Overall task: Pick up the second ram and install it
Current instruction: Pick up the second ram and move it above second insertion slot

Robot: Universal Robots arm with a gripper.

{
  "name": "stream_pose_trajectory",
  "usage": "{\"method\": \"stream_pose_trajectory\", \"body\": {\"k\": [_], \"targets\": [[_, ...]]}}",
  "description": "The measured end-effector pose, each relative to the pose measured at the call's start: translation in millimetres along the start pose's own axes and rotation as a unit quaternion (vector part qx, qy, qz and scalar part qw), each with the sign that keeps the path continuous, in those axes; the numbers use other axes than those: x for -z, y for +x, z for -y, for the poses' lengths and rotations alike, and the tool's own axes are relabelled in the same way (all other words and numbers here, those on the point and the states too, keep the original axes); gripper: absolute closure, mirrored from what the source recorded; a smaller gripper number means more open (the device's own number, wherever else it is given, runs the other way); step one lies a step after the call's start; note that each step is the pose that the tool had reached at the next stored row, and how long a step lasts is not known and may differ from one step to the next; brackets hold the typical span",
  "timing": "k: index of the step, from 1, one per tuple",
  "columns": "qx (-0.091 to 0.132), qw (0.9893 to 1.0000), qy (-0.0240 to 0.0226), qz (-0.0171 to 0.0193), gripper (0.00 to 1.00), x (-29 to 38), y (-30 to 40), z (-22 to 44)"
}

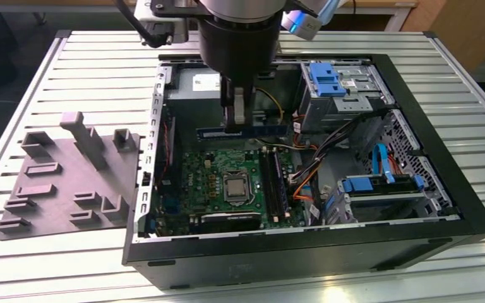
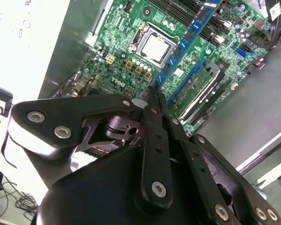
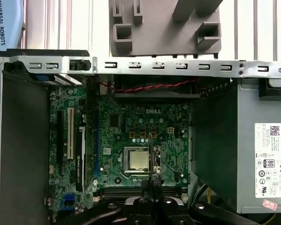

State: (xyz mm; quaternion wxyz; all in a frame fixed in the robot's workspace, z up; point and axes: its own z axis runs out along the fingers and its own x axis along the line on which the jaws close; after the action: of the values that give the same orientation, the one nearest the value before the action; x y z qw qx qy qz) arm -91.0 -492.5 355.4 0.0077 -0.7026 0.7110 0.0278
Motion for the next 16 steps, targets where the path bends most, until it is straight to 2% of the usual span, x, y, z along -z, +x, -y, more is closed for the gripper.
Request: {"method": "stream_pose_trajectory", "body": {"k": [16], "targets": [[-0.01,0.9999,0.0006,0.0004,0.88,-9.8,0.4,6.4]]}}
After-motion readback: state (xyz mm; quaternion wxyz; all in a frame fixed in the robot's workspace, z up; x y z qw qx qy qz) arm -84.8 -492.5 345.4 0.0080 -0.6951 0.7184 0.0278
